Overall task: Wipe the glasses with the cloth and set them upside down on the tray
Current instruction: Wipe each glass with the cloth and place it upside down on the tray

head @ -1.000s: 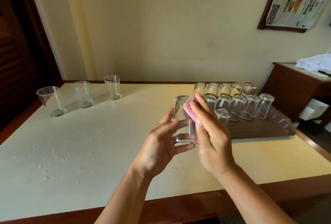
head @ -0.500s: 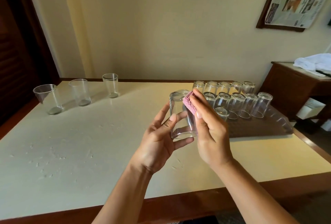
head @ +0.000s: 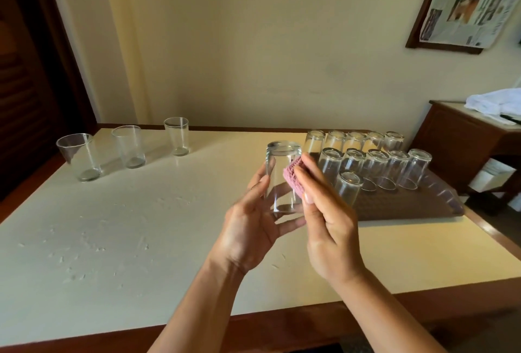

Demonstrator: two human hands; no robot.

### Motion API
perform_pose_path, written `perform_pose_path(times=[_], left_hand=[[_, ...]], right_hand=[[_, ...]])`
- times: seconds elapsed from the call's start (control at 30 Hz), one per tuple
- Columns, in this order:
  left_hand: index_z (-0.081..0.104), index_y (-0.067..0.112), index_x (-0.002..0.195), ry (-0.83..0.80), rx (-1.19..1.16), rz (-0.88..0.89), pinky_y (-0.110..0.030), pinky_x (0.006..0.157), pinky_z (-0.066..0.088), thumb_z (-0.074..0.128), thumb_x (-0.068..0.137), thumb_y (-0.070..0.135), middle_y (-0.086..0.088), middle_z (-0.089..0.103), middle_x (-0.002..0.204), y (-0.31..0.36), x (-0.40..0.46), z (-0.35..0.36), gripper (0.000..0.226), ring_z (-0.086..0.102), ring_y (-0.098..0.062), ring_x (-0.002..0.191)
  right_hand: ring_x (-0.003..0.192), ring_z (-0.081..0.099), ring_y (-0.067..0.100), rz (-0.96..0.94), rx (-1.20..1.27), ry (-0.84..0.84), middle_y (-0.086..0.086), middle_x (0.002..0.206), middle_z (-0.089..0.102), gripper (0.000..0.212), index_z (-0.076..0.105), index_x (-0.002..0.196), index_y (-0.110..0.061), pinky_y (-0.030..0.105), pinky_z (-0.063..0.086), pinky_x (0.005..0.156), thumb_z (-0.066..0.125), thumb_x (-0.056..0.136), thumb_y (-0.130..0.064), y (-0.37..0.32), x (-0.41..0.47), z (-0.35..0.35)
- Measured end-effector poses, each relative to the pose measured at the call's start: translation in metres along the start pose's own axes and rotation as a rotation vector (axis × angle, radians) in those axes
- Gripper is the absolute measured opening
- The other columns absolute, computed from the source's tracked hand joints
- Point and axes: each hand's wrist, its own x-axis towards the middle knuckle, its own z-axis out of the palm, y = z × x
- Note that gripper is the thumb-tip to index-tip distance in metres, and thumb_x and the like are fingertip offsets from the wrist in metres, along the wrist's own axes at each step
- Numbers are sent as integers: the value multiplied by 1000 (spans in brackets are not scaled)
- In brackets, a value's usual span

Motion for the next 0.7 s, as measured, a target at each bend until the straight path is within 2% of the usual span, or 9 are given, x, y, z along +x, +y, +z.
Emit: perform_pose_path(times=[0.07,0.13,0.23,0.3,0.37,0.47,0.57,0.63,0.7], left_hand=[[67,30,131,61,-3,70,-48,91,61,67,95,37,-10,72,126,0,2,-2,37,72,-28,103],[73,29,124,76,19,103,-46,91,61,68,90,36,-10,72,125,-3,2,-2,34,73,-26,104],[62,31,141,15,78,54,-42,85,60,59,98,44,-5,73,115,-8,-2,2,46,74,-20,93],[52,33,150,-26,101,4,-44,85,60,52,96,41,-6,72,114,-7,-2,4,54,73,-22,91],[47,31,153,-12,137,-3,-47,86,60,53,91,33,-11,71,123,-2,1,3,63,70,-28,98],[36,31,159,92,170,68,-52,94,60,67,88,21,-16,67,137,1,2,2,78,67,-34,110],[36,42,156,74,211,131,-50,104,55,65,91,22,-6,68,139,-4,-1,1,74,69,-30,116],[35,51,154,2,218,79,-55,115,45,61,96,29,3,60,150,-7,-3,1,68,63,-36,130],[34,51,155,-13,205,50,-60,117,41,60,96,28,6,59,151,-9,-5,1,68,59,-40,134]], right_hand=[[145,44,34,5,13,-2,17,157,45,41,50,142,5,56,43,114,44,101,7,-2,-14,4],[145,45,33,3,11,3,17,155,46,41,50,141,6,55,43,114,44,100,8,-1,-15,7],[144,46,35,-7,26,18,17,155,46,41,49,143,3,60,43,113,43,103,6,2,5,6],[144,45,36,-7,14,43,17,156,45,41,48,144,2,61,42,113,42,104,5,5,15,3],[144,45,36,2,18,55,17,156,45,41,49,143,2,62,41,113,42,103,6,5,12,2],[145,45,33,33,27,46,15,155,46,41,51,142,2,59,42,114,44,102,6,0,-9,2],[145,44,32,31,44,40,14,156,46,41,50,143,1,57,42,114,44,102,6,0,-17,4],[145,43,36,30,85,38,15,158,43,42,49,144,1,62,41,113,43,103,6,3,-4,1],[146,43,34,36,51,49,16,158,43,41,48,144,1,61,40,114,42,104,5,4,11,-4]])
